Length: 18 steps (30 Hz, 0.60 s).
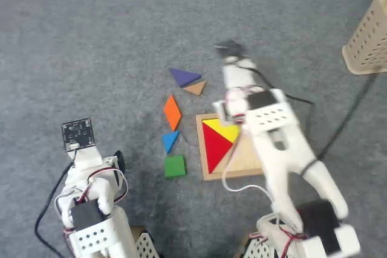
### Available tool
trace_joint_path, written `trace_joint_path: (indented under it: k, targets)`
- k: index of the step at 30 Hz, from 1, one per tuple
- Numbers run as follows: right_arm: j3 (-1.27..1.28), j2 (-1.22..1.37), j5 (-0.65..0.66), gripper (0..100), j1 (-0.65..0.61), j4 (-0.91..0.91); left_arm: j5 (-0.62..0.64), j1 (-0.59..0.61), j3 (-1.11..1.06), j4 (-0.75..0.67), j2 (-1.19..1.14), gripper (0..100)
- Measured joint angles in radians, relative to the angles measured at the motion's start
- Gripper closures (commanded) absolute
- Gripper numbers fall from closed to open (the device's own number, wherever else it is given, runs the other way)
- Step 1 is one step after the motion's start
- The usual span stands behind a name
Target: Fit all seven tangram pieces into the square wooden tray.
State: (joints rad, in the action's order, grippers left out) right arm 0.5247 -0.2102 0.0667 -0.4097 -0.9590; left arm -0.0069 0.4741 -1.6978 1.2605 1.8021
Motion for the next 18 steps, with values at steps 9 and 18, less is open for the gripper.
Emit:
trace_joint_path:
  k: [9, 18]
  targets:
    - [-0.222, 0.345, 0.0, 82.7, -0.184, 0.247, 0.0, 0.0, 0.0, 0.0, 0.0, 78]
    - [-0.334, 0.502, 0.055, 82.5, -0.239, 0.272, 0.0, 0.0, 0.0, 0.0, 0.0, 78]
